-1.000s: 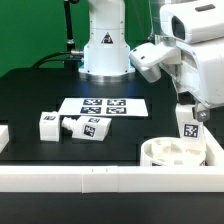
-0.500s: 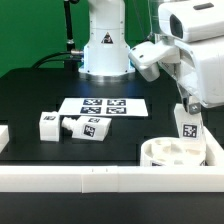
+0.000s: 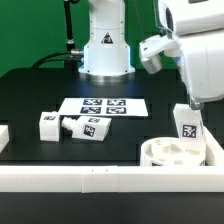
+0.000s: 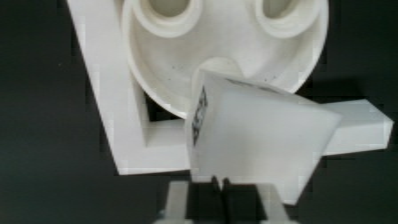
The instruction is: Assemble stool
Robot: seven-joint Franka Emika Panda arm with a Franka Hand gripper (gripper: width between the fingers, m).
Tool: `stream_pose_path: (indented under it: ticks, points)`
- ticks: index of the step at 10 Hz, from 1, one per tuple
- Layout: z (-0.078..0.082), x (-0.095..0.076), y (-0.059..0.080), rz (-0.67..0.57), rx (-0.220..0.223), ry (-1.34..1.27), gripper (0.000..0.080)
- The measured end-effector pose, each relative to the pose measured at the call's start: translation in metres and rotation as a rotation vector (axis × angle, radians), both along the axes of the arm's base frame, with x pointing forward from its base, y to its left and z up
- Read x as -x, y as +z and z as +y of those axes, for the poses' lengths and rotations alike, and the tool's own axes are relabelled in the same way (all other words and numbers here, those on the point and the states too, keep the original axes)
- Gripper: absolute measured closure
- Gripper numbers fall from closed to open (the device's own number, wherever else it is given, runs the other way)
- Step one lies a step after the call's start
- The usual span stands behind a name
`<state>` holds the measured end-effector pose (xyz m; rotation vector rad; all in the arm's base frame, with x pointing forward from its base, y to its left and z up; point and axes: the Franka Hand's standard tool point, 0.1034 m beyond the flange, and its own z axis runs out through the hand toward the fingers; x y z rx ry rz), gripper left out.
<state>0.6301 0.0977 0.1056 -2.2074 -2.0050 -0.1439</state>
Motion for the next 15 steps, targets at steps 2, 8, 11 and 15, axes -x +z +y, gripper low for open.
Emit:
stream_pose_path:
  ticks: [2,8,11,15]
  points:
    - [-0.001,0.0,-0.001,0.002,0.0,-0.002,0.0582]
    - [-0.003,0.005,-0.003,0.007,0.004,-0.216,0.0156]
    - [-0.003,0.008,-0.012,-0.023,0.0,-0.21,0.015]
    - [-0.005,0.013,-0.02,-0.029,0.002,-0.214,0.015]
